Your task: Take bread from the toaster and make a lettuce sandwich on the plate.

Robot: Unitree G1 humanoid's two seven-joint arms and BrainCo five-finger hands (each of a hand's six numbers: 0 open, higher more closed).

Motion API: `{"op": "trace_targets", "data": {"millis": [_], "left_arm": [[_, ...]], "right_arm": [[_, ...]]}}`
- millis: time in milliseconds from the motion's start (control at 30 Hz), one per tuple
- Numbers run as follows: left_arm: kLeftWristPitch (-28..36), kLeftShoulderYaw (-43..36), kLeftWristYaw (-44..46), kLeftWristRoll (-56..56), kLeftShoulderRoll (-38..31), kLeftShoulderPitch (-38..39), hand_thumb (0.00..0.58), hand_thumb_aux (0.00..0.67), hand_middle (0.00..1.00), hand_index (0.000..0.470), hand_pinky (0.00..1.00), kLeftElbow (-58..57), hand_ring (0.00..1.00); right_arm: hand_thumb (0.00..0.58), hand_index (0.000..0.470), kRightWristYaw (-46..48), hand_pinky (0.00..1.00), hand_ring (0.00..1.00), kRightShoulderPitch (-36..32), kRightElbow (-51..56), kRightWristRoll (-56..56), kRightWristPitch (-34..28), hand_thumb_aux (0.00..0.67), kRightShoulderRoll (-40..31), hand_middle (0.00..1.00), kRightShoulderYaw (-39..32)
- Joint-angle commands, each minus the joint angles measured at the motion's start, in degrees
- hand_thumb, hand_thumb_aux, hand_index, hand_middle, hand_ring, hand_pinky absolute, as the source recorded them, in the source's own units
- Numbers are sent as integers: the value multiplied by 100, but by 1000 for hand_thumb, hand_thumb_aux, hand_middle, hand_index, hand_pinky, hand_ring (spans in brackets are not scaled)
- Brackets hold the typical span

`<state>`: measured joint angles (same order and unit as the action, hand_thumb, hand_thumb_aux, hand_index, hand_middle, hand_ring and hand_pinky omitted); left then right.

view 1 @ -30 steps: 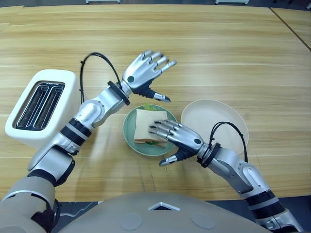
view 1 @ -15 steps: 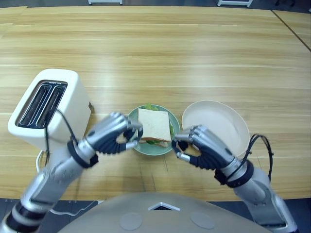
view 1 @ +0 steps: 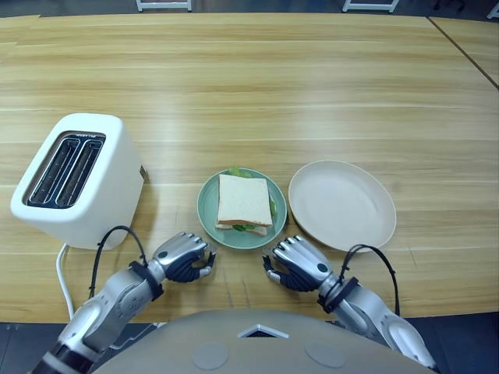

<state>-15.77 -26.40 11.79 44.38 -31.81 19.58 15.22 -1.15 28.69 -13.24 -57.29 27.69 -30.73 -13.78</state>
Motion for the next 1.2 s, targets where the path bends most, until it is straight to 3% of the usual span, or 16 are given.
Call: {"op": "trace_targets", "data": {"millis": [33,300,533,633,700,767,867,900,933,967,1000,1033,1067,1200], "left_arm": [[131,-345,6,401,346,-533,580,670,1000,470,1000,-792,1000],[143,-475,-112,506,968,-2474,580,670,1000,470,1000,-2062,1000],[-29,-406,-498,300,1399,-4794,580,670,1000,470,1000,-4916,1000],[-165,-440,-702,227,1506,-5269,580,670,1000,470,1000,-5711,1000],[-252,-399,-649,125,1371,-5200,580,670,1000,470,1000,-5514,1000],[-289,-268,-486,-18,1085,-4766,580,670,1000,470,1000,-4708,1000],[-138,343,-444,-429,597,-3250,580,670,1000,470,1000,-2349,1000],[-96,578,-489,-565,516,-2693,539,491,1000,345,1000,-1574,1000],[-119,840,-620,-706,507,-2103,36,21,137,15,137,-821,137],[-175,1086,-768,-855,551,-1548,0,0,0,0,0,-174,0],[-303,1269,-948,-966,608,-1030,0,0,0,0,0,333,0],[-441,1383,-1114,-1019,665,-605,0,0,0,0,0,693,0],[-584,1405,-1241,-1116,737,-186,0,0,0,0,0,964,0],[-1288,1545,-1771,-1626,994,1434,0,0,0,0,0,1709,0]], "right_arm": [[580,470,32,1000,1000,-552,593,-442,-321,670,93,1000,-341],[580,470,-199,1000,1000,-2642,2002,-506,-576,670,383,1000,-832],[580,470,-792,1000,1000,-5121,4885,-327,-779,670,1093,1000,-1263],[580,470,-1048,1000,1000,-5753,5782,-173,-785,670,1282,1000,-1348],[580,470,-1064,1000,1000,-5779,5634,-14,-733,670,1162,1000,-1339],[580,470,-951,1000,1000,-5453,4866,178,-702,670,837,1000,-1206],[580,470,-610,1000,1000,-4124,2485,700,-796,670,212,1000,-538],[580,470,-572,1000,1000,-3482,1495,950,-826,670,87,1000,-156],[487,282,-612,1000,1000,-2947,714,1127,-818,402,26,1000,167],[0,0,-643,776,776,-2415,50,1310,-780,0,5,776,454],[0,0,-715,541,541,-1866,-466,1538,-677,0,35,541,727],[0,0,-772,165,165,-1404,-834,1702,-581,0,73,165,931],[0,0,-875,0,0,-913,-1160,1820,-418,0,106,0,1123],[0,0,-1415,0,0,716,-1797,2395,358,0,479,0,1771]]}}
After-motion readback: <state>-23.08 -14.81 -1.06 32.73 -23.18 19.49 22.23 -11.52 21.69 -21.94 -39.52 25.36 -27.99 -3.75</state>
